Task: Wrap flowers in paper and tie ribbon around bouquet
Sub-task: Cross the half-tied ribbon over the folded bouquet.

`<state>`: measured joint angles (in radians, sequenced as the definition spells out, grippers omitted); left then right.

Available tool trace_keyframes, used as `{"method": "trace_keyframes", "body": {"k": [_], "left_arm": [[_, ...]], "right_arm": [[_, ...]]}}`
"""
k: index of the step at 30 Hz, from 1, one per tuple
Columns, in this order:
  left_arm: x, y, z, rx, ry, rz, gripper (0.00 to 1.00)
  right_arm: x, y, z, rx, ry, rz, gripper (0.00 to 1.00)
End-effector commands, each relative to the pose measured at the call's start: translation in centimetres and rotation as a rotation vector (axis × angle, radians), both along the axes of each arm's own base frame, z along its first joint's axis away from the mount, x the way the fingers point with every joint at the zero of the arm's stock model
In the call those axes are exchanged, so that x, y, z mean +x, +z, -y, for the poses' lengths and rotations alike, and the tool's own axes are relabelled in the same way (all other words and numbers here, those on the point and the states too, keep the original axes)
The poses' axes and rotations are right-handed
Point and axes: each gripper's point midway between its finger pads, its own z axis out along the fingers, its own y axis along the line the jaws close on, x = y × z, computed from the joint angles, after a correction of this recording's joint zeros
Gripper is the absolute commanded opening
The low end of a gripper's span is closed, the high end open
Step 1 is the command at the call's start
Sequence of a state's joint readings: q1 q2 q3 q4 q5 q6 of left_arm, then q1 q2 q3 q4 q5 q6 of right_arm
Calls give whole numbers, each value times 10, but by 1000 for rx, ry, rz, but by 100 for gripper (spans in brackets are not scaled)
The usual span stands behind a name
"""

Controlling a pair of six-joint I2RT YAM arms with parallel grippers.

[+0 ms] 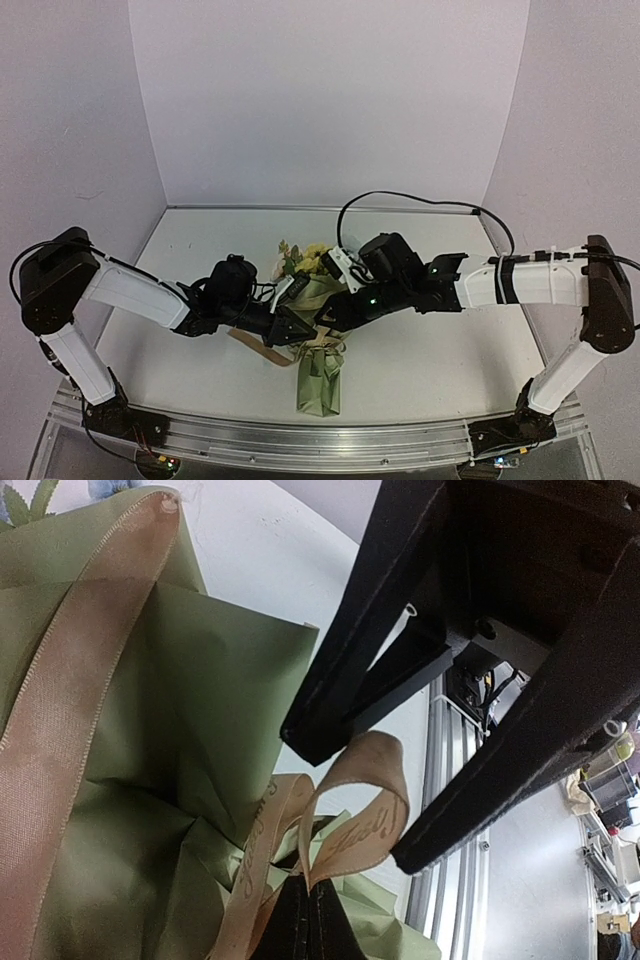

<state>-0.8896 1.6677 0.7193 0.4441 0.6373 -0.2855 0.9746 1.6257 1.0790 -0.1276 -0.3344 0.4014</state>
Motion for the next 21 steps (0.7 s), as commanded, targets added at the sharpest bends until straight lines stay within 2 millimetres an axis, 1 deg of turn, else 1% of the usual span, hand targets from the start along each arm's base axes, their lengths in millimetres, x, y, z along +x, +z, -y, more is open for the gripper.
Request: {"method": "trace_keyframes", "body": {"k": [1,5,9,14,19,21], "left_arm": [[8,14,6,-25,1,25,0],[10,15,5,-25,7,27,0],[10,14,5,-24,4,22,0],[11,13,6,-22,7,21,0],[13,15,7,-28,8,14,0],[14,15,7,-28,16,11,0]], "right_arm": [[6,21,-2,49,-11,39,34],[6,18,-1,45,-15,31,29],[4,17,-2,46,-8,24,35],[4,17,0,45,-13,24,33],[3,13,1,37,-17,16,23],[5,12,2,34,-29,15,14]]}}
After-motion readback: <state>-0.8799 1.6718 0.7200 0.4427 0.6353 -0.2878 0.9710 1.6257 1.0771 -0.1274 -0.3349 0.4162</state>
